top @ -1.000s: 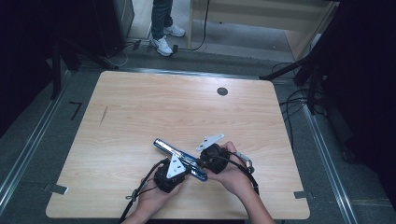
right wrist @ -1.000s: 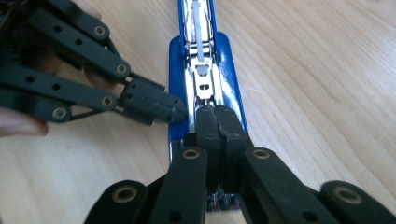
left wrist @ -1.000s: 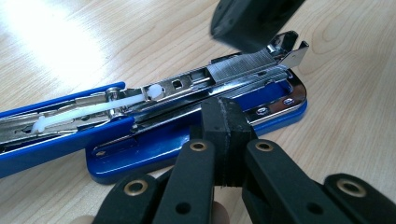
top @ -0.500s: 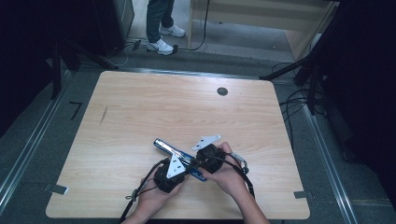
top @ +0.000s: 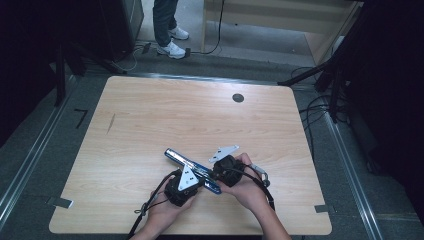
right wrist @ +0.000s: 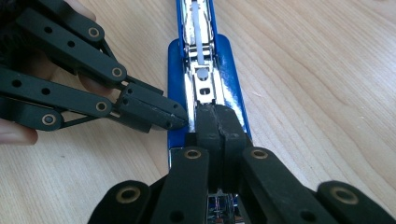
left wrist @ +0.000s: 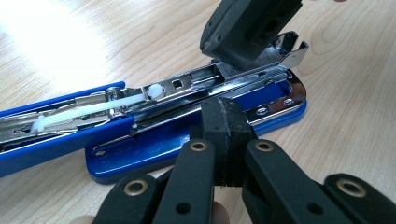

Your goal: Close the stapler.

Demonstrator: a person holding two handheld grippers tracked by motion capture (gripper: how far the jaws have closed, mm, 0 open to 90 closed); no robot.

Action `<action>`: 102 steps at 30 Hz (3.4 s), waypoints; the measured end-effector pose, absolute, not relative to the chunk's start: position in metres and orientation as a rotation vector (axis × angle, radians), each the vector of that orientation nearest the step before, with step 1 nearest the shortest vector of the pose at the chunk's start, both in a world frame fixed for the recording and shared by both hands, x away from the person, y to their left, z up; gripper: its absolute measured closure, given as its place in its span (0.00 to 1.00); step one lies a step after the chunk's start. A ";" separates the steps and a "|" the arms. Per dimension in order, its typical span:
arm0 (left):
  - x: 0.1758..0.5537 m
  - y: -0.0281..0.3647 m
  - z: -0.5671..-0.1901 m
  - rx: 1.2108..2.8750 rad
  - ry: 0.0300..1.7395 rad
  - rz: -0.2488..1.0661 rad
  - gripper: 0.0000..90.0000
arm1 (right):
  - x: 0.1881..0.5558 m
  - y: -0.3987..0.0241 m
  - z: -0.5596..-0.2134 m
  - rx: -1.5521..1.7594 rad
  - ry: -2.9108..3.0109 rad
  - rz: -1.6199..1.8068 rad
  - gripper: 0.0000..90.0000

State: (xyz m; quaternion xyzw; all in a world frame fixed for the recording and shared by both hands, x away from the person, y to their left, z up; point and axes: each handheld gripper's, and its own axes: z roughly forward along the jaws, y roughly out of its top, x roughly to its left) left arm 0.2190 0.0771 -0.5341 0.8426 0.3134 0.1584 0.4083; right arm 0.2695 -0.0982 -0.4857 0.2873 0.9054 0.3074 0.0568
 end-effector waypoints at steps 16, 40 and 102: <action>0.219 0.078 -0.534 2.119 0.796 0.390 1.00 | 0.268 -0.092 -0.490 0.856 2.728 0.924 1.00; 0.234 0.128 -0.523 2.034 0.981 0.336 1.00 | 0.273 -0.081 -0.481 0.884 2.643 1.104 1.00; 0.234 0.125 -0.526 1.953 1.014 0.334 1.00 | 0.278 -0.054 -0.473 0.891 2.546 1.172 1.00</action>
